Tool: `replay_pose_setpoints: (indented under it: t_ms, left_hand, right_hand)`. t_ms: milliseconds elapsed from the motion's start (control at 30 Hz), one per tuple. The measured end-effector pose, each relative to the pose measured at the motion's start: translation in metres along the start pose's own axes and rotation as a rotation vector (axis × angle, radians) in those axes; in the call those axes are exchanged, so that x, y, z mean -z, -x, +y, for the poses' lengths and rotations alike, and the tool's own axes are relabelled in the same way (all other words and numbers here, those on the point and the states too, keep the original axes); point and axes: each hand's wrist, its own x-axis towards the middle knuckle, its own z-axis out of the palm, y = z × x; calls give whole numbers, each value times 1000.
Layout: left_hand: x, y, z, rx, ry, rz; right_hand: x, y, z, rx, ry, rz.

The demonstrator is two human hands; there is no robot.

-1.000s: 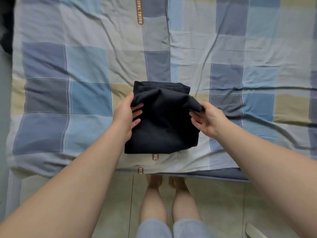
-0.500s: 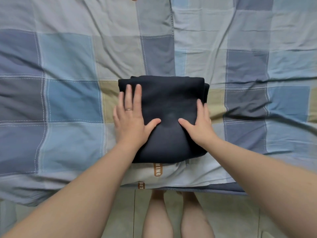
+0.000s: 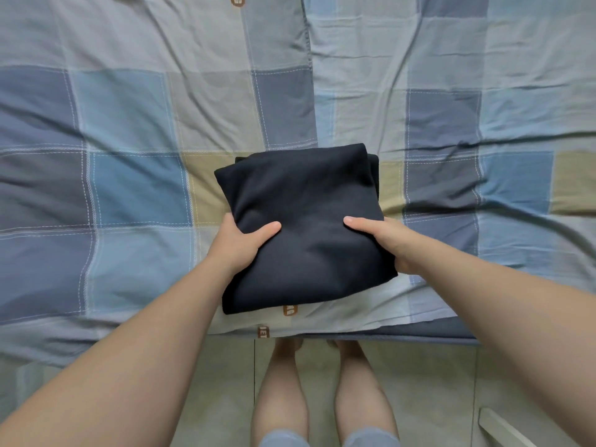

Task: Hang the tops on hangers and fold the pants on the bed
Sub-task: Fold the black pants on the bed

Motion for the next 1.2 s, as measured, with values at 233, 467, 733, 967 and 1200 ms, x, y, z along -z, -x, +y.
replay_pose_setpoints:
  t_ms: [233, 467, 733, 967, 1200]
  left_hand:
    - [14, 42, 13, 243, 28, -397]
    - [39, 97, 26, 445, -134, -630]
    - [57, 196, 30, 340, -188, -676]
    - [32, 282, 67, 11, -160, -772]
    - [-39, 372, 114, -282, -297, -927]
  right_hand:
    - [18, 61, 14, -234, -29, -142]
    - [3, 152, 75, -296, -298, -89]
    - [-29, 279, 137, -171, -608, -3]
    - [-26, 392, 191, 125, -862, 248]
    - [-18, 483, 266, 432, -1045, 595]
